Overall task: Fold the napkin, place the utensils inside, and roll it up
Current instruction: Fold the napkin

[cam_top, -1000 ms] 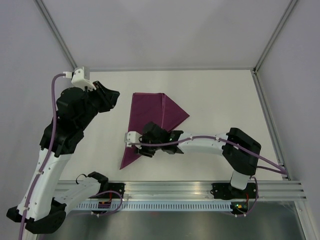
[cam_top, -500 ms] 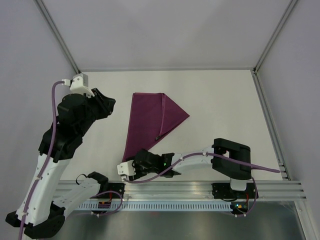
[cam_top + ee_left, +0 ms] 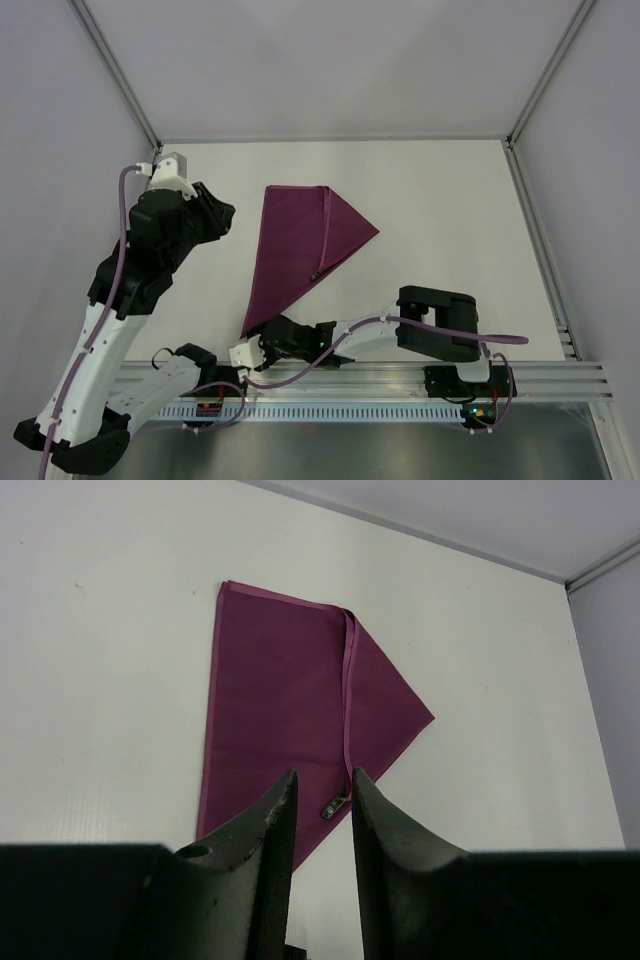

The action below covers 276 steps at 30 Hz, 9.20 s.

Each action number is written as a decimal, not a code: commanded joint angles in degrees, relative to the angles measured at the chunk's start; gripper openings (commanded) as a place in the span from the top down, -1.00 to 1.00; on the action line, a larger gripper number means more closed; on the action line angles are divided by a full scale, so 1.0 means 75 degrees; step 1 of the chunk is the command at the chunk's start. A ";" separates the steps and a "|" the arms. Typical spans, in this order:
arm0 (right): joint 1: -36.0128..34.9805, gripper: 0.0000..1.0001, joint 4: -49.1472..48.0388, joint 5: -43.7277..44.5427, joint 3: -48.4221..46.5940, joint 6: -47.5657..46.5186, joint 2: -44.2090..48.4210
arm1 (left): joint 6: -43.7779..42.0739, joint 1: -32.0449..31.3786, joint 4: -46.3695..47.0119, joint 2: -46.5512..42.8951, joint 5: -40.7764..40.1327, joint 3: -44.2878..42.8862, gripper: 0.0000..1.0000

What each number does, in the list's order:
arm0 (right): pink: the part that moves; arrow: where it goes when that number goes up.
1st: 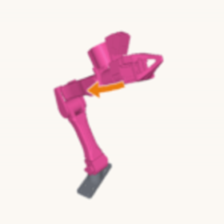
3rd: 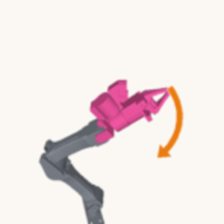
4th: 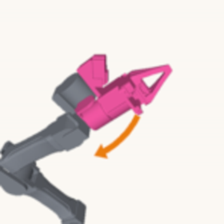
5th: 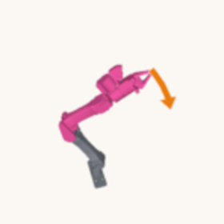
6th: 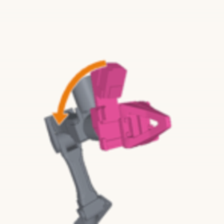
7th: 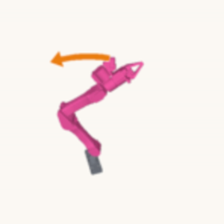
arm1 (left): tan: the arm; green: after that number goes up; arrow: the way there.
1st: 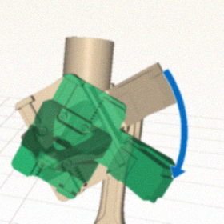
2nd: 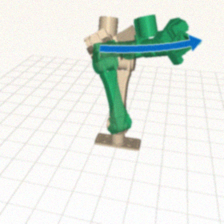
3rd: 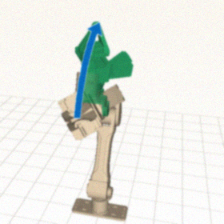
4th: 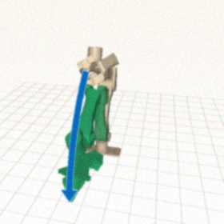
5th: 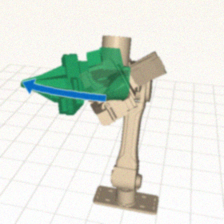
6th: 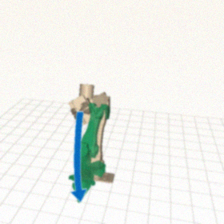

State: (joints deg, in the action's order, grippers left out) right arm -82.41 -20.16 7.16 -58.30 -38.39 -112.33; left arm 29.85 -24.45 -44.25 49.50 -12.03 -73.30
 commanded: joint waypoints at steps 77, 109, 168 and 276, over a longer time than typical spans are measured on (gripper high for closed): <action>0.0031 -0.03 -0.0323 -0.0169 -0.0875 -0.0272 -0.0772 | -0.0311 0.0037 0.0580 0.0010 0.0057 0.0597 0.29; 0.0488 0.18 0.0321 -0.0931 -0.1472 -0.0260 -0.1393 | -0.0464 0.0037 0.0661 0.0209 0.0139 0.0621 0.27; 0.4636 0.98 0.2466 0.0417 -0.1062 0.3021 0.1735 | -0.0417 0.0049 0.0802 0.1112 0.1534 0.0023 0.25; 0.8000 -0.04 0.5876 -0.2724 -0.2703 0.4861 0.0236 | 0.0216 -0.1486 0.4963 0.8002 0.3351 0.0797 0.31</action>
State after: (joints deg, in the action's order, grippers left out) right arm -22.81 21.08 -12.43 -75.85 -3.68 -109.95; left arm 29.32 -35.24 -8.93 108.29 13.61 -64.90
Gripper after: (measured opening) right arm 0.520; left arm 0.346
